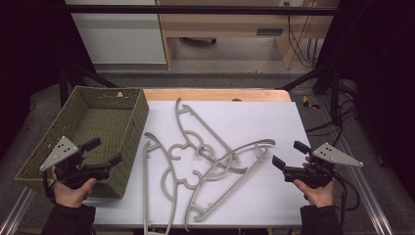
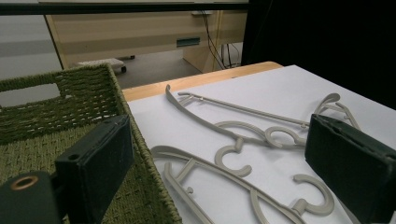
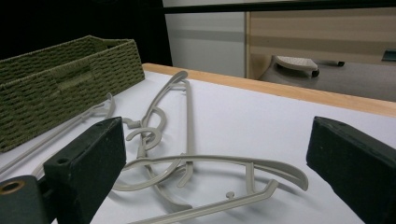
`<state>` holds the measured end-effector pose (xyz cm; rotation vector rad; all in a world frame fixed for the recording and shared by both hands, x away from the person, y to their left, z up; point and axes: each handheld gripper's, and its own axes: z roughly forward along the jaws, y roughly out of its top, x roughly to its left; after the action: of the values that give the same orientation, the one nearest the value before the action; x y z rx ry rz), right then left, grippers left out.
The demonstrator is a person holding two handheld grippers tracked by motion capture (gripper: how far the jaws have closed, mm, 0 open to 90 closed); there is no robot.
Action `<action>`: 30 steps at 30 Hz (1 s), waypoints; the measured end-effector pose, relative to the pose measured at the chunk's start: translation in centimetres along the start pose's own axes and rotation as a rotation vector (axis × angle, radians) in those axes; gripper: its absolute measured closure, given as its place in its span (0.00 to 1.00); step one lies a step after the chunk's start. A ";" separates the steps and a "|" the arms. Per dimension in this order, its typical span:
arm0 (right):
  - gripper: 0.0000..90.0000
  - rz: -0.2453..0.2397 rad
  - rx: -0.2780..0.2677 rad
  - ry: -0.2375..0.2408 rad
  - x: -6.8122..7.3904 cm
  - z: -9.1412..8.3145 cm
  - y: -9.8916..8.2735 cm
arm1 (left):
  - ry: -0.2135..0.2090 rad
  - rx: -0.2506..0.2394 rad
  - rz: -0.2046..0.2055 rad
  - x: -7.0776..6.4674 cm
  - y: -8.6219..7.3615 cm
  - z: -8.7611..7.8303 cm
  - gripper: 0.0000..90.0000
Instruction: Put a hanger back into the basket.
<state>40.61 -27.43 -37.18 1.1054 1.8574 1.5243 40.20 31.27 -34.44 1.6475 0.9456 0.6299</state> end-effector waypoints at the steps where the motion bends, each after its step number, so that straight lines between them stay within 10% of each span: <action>1: 0.06 0.000 0.000 0.000 0.0 0.0 0.0 | 0.000 0.000 0.000 0.0 0.0 0.0 0.08; 19: 0.06 -0.002 0.013 0.004 0.3 0.4 -0.1 | -0.071 0.042 0.051 -4.2 0.5 1.6 0.09; 30: 0.05 -0.009 0.024 0.013 0.6 0.6 -0.1 | -0.139 0.150 0.086 -7.4 -0.4 4.5 0.10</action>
<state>40.77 -26.60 -37.36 1.0990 1.8922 1.5113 39.66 22.72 -35.64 1.8480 0.8411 0.5044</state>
